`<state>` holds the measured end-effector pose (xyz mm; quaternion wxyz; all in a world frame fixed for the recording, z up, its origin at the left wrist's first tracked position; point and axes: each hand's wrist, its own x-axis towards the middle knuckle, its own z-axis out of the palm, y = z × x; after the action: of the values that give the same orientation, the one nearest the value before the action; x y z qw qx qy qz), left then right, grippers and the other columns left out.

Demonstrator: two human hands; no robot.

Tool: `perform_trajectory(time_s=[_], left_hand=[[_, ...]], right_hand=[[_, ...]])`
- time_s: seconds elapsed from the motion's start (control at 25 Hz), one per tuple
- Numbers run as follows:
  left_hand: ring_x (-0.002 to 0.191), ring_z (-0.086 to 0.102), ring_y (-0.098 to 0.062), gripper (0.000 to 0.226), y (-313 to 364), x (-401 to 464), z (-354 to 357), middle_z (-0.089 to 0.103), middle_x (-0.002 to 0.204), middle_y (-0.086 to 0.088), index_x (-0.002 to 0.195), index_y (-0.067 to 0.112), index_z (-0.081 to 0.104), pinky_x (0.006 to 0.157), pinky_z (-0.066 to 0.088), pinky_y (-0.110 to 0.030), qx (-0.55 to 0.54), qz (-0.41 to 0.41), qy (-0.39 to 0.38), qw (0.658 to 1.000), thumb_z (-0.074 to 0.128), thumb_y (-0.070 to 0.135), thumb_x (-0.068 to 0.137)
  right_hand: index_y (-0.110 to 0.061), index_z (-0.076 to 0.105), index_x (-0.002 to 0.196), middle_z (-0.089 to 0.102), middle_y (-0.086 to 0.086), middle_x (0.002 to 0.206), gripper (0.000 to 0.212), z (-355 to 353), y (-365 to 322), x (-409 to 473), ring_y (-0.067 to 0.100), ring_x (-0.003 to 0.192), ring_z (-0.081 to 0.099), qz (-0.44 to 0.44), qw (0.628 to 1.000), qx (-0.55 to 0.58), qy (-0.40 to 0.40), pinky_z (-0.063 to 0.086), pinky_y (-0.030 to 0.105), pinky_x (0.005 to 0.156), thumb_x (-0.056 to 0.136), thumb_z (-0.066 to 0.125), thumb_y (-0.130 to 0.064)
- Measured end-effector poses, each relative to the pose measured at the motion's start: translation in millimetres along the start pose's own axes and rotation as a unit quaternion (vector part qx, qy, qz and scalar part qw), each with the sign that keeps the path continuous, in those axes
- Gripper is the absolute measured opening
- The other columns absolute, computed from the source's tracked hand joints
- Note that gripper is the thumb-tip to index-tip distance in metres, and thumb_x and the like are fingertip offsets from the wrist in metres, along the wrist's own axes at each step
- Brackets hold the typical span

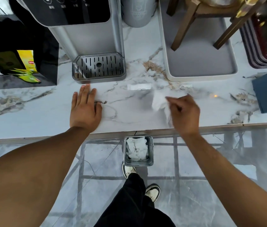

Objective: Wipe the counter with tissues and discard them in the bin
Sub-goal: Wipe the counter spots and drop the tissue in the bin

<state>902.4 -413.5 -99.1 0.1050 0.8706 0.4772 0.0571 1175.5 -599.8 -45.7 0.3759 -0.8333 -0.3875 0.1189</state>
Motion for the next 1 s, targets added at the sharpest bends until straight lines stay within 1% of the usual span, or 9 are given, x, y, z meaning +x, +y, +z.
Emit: perform_trajectory(time_s=[0.04,0.12,0.28,0.4,0.52,0.6,0.72,0.84,1.0], left_hand=[[0.154,0.008,-0.023,0.059,0,0,0,0.018,0.165,-0.01,0.15,0.012,0.032,0.125,0.006,-0.046,-0.002,-0.002,-0.001,1.0,0.027,0.037,0.097],[0.154,0.008,-0.023,0.059,1,0,-1,0.018,0.165,-0.01,0.15,0.012,0.032,0.125,0.006,-0.046,-0.002,-0.003,0.0,1.0,0.028,0.036,0.097],[0.154,0.009,-0.024,0.059,1,1,-1,0.019,0.164,-0.011,0.15,0.011,0.032,0.125,0.006,-0.047,-0.005,0.001,0.002,1.0,0.028,0.036,0.096],[0.154,0.009,-0.024,0.059,-1,1,0,0.019,0.164,-0.011,0.15,0.012,0.031,0.125,0.006,-0.047,-0.002,0.001,0.002,1.0,0.028,0.037,0.097],[0.153,0.009,-0.024,0.058,0,1,0,0.019,0.164,-0.011,0.149,0.012,0.031,0.125,0.006,-0.047,0.0,-0.002,0.003,1.0,0.028,0.036,0.096],[0.154,0.009,-0.024,0.059,1,0,-1,0.019,0.164,-0.011,0.15,0.012,0.031,0.125,0.006,-0.047,-0.001,-0.002,0.0,1.0,0.028,0.036,0.096],[0.154,0.009,-0.024,0.059,0,1,0,0.019,0.164,-0.011,0.149,0.012,0.031,0.125,0.005,-0.046,-0.003,0.0,0.003,1.0,0.028,0.037,0.096],[0.153,0.009,-0.024,0.058,-1,0,1,0.02,0.164,-0.011,0.149,0.012,0.031,0.125,0.005,-0.046,-0.003,0.0,0.005,1.0,0.028,0.037,0.097],[0.153,0.009,-0.025,0.059,0,-1,1,0.019,0.164,-0.012,0.149,0.012,0.031,0.125,0.005,-0.046,-0.007,0.002,0.003,1.0,0.027,0.037,0.096]], right_hand=[[-0.012,0.077,0.106,0.064,0.013,0.092,0.032,-5,7,19,0.014,0.078,0.06,0.025,0.999,-0.024,0.04,0.038,0.008,0.077,0.084,0.062,0.004],[-0.012,0.075,0.112,0.064,0.019,0.1,0.031,-8,19,48,0.025,0.086,0.063,0.062,0.994,-0.063,0.061,0.038,0.013,0.081,0.089,0.058,-0.001],[-0.013,0.071,0.117,0.059,0.019,0.11,0.035,12,25,64,0.033,0.092,0.06,0.072,0.99,-0.117,0.019,0.044,0.026,0.088,0.092,0.047,-0.005],[-0.014,0.071,0.116,0.057,0.018,0.105,0.033,28,14,40,0.033,0.087,0.061,0.012,0.994,-0.108,-0.019,0.047,0.03,0.086,0.091,0.053,-0.004],[-0.011,0.073,0.114,0.055,0.016,0.097,0.034,40,1,-15,0.027,0.078,0.061,-0.112,0.985,-0.065,-0.114,0.051,0.029,0.078,0.087,0.061,0.005],[-0.011,0.074,0.112,0.055,0.015,0.093,0.035,43,-5,-53,0.025,0.072,0.059,-0.187,0.96,-0.025,-0.208,0.052,0.028,0.07,0.084,0.065,0.01],[-0.023,0.073,0.107,0.059,0.004,0.092,0.026,40,-8,-98,0.019,0.072,0.058,-0.189,0.922,0.0,-0.337,0.05,0.022,0.065,0.092,0.065,-0.004],[-0.007,0.074,0.111,0.06,0.014,0.089,0.037,30,-13,-117,0.021,0.068,0.06,-0.226,0.927,0.03,-0.298,0.052,0.025,0.064,0.082,0.067,0.015],[-0.005,0.071,0.116,0.056,0.013,0.091,0.032,22,-28,-83,0.018,0.073,0.058,-0.197,0.96,0.045,-0.192,0.047,0.02,0.071,0.09,0.061,0.01]])
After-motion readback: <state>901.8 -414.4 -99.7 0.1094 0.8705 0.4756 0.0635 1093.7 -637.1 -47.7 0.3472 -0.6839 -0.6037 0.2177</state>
